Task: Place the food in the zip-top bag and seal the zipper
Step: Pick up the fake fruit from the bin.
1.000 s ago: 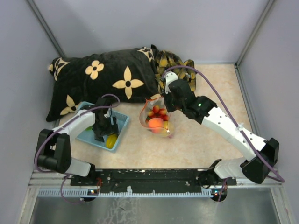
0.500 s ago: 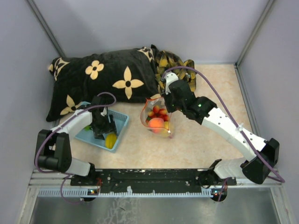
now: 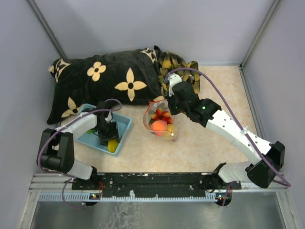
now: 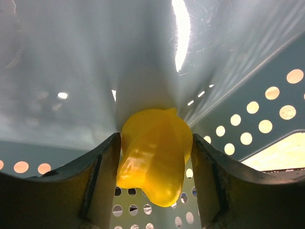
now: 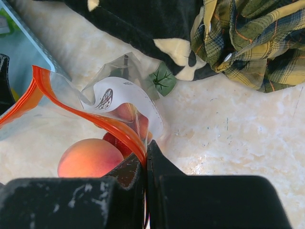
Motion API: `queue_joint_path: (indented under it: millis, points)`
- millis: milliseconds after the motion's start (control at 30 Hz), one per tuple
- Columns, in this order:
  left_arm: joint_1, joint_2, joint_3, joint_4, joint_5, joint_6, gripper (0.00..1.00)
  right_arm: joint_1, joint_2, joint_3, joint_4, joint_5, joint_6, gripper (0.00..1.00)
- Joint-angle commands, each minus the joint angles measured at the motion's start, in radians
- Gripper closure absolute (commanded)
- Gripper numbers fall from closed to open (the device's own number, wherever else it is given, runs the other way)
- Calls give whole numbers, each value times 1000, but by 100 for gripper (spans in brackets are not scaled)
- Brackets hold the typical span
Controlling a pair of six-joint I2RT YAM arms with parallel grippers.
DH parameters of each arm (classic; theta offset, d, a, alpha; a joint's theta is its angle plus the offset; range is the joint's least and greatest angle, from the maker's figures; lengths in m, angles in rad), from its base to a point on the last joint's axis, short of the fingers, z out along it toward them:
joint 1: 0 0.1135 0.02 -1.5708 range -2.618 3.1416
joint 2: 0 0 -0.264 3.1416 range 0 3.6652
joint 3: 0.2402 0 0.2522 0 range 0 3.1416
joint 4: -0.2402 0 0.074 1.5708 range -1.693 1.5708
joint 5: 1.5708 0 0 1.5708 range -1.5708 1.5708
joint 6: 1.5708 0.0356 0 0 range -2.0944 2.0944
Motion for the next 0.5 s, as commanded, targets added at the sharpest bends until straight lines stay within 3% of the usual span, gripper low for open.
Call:
queue_joint_path:
  millis: [0, 267, 467]
  points:
    - [-17, -2, 0, -9, 3, 8, 40, -7, -38, 3, 61, 10, -3, 100]
    - [-17, -152, 58, -71, -85, -19, 52, -6, -38, 1, 59, 22, 0, 100]
    - [-17, -267, 122, -59, -57, -27, 56, -6, -32, 8, 55, 23, 3, 100]
